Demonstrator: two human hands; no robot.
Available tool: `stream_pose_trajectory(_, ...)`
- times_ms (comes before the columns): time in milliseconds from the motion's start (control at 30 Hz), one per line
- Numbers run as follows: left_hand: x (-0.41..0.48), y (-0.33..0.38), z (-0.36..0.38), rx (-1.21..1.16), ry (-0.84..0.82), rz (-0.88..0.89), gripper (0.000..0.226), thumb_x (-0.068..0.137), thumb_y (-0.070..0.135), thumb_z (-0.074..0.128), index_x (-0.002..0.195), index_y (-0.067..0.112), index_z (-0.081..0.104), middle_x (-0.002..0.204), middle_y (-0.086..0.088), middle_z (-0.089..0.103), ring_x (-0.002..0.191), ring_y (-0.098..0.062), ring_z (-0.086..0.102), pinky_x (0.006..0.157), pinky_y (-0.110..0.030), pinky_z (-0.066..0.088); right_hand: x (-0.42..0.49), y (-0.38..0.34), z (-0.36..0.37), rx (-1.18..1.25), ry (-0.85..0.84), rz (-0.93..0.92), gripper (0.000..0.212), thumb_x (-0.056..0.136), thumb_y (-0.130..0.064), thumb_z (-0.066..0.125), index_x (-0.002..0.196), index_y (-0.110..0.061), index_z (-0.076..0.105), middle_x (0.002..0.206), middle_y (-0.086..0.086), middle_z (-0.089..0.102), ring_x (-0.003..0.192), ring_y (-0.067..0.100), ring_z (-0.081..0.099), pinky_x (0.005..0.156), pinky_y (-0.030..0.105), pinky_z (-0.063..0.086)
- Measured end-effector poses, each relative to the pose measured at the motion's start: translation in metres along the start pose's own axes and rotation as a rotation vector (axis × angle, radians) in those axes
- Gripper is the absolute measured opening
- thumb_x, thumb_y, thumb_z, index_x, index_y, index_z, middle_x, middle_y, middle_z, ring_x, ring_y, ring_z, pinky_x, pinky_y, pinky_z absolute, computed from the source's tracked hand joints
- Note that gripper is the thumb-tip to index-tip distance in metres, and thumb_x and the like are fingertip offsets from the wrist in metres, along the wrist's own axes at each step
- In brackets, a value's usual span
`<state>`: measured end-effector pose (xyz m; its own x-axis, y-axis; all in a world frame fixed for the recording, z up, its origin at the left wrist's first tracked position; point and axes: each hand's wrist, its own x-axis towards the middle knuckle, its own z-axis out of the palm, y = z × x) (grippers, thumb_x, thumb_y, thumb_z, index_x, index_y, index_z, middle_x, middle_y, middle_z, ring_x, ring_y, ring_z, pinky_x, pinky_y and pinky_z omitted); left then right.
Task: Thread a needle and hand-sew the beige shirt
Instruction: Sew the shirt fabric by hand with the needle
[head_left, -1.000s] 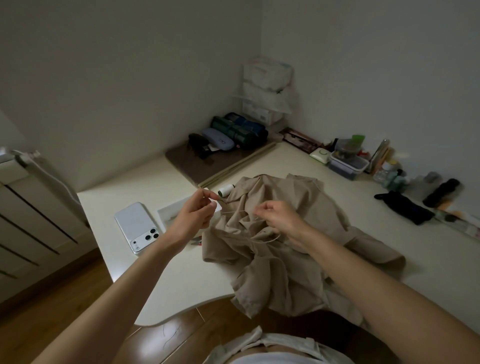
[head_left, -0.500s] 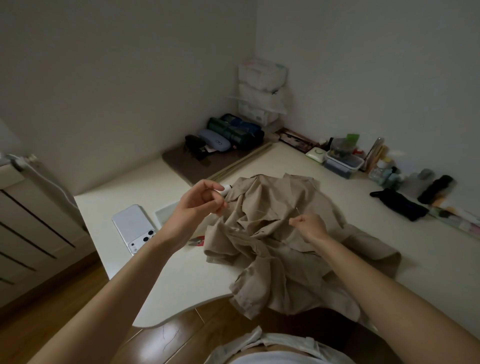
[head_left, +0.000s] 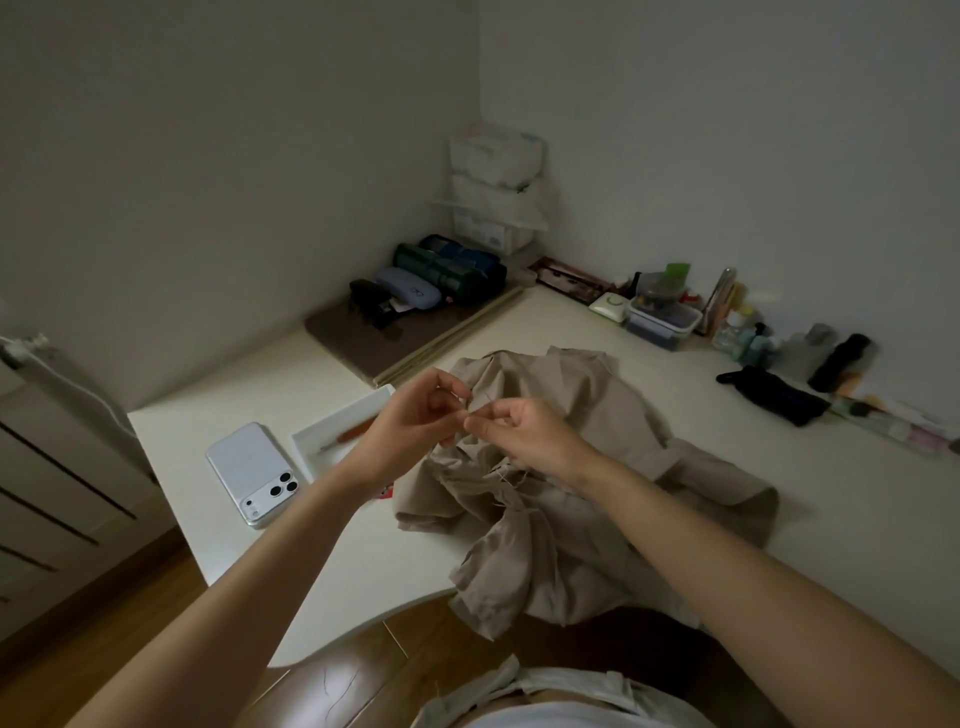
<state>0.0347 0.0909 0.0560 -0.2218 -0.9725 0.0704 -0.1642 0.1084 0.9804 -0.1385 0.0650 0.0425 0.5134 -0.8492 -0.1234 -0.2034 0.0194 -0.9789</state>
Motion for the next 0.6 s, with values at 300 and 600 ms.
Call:
stream_pose_trajectory(300,-0.005,-0.012,-0.001,0.003,0.015,-0.068,0.017,0.087,-0.001,0.059,0.102,0.007,0.058,0.080,-0.004,0.070,0.079,-0.014,0.068,0.074,-0.022,0.055,0.002,0.010,-0.023,-0.103,0.225,0.038,0.025,0.096,-0.023,0.054,0.075,-0.012,0.047,0.055,-0.005,0.038,0.038,0.000,0.032,0.042,0.014,0.028)
stream_pose_trajectory(600,-0.008,-0.019,-0.005,0.120,-0.052,-0.130,0.016,0.088,0.000,0.061,0.101,0.010,0.060,0.085,-0.005,0.070,0.085,-0.016,0.068,0.080,-0.024,0.053,0.008,0.046,-0.051,-0.216,0.537,0.189,0.028,0.095,-0.021,0.054,0.071,-0.014,0.041,0.065,0.002,0.042,0.059,0.014,0.040,0.057,0.023,0.035)
